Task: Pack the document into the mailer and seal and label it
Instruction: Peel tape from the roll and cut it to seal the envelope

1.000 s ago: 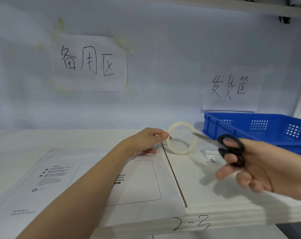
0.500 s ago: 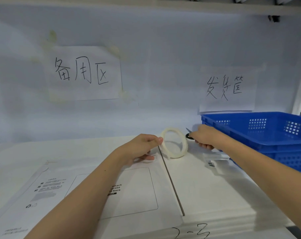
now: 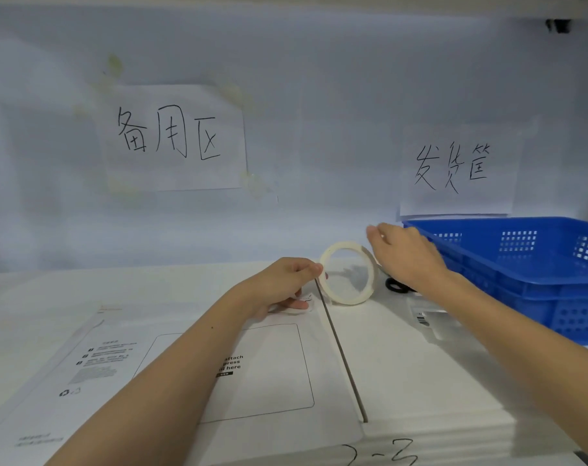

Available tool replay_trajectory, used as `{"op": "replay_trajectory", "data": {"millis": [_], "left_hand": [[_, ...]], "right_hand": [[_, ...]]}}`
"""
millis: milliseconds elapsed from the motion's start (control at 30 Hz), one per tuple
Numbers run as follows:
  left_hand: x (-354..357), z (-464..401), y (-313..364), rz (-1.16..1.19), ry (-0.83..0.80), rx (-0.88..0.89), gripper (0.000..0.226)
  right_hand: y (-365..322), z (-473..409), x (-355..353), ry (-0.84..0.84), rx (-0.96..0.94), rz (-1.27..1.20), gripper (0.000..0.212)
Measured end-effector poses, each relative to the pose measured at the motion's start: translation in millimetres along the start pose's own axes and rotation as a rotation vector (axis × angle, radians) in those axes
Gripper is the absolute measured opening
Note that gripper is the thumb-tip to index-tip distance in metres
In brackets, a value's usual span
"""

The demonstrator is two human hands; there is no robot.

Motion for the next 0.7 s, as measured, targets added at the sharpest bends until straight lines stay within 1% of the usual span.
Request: {"op": "replay_trajectory", "data": {"millis": [33, 67, 100, 167, 200, 233, 267, 333, 367, 400, 467, 533, 600, 700], "left_hand": [[0, 0, -1, 0.004, 0.000, -0.004, 0.030], [-1, -1, -1, 0.010, -0.003, -0.008, 0.029], [-1, 0, -1, 0.026, -0.009, -0.011, 0.029], [-1, -1, -2, 0.073, -0.023, -0.013, 0.027], [-2, -1, -3, 0.102, -0.034, -0.010, 0.025], [-1, 0, -2, 0.131, -0.051, -0.005, 0.022], [-1, 0, -2, 0.148, -0.067, 0.000, 0.022], [-1, 3, 0, 0.150, -0.076, 0.018, 0.019], [-3, 3, -1, 0.146, -0.063, 0.014, 0.019], [-5, 3, -1, 0.151, -0.046, 0.004, 0.022], [-7, 3, -3, 0.172, -0.023, -0.004, 0.028], [-7, 3, -5, 0.182, -0.030, -0.019, 0.039], [-7, 2, -5, 0.192, -0.038, -0.011, 0.034], [-7, 1, -4, 0.174, -0.044, 0.000, 0.028]], "right_hand": [[-7, -1, 4, -0.060, 0.014, -0.198, 0.037], [-18, 1, 8, -0.101, -0.019, -0.258, 0.036], [-32, 4, 10, -0.083, -0.118, -0.203, 0.036], [-61, 16, 5, 0.152, -0.401, -0.019, 0.030], [-77, 27, 4, 0.223, -0.502, -0.001, 0.028], [-87, 37, 7, 0.208, -0.563, -0.012, 0.029], [-96, 46, 14, 0.101, -0.592, -0.032, 0.029], [-106, 63, 36, -0.173, -0.623, -0.031, 0.027], [-104, 68, 45, -0.268, -0.623, -0.009, 0.026], [-101, 70, 51, -0.326, -0.610, 0.012, 0.026], [-98, 71, 53, -0.376, -0.590, 0.010, 0.030], [-95, 71, 57, -0.382, -0.605, 0.023, 0.029], [-94, 72, 61, -0.414, -0.603, 0.043, 0.033], [-95, 73, 65, -0.451, -0.615, 0.043, 0.048]]}}
Point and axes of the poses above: each hand's wrist, its own z-axis away from the middle knuckle, its own x-axis out of the palm, y = z × x, the point moved 6 cm from there along -z, towards the middle knuckle, and after that the axes turned 2 degrees about -x, right-handed, at the moved point
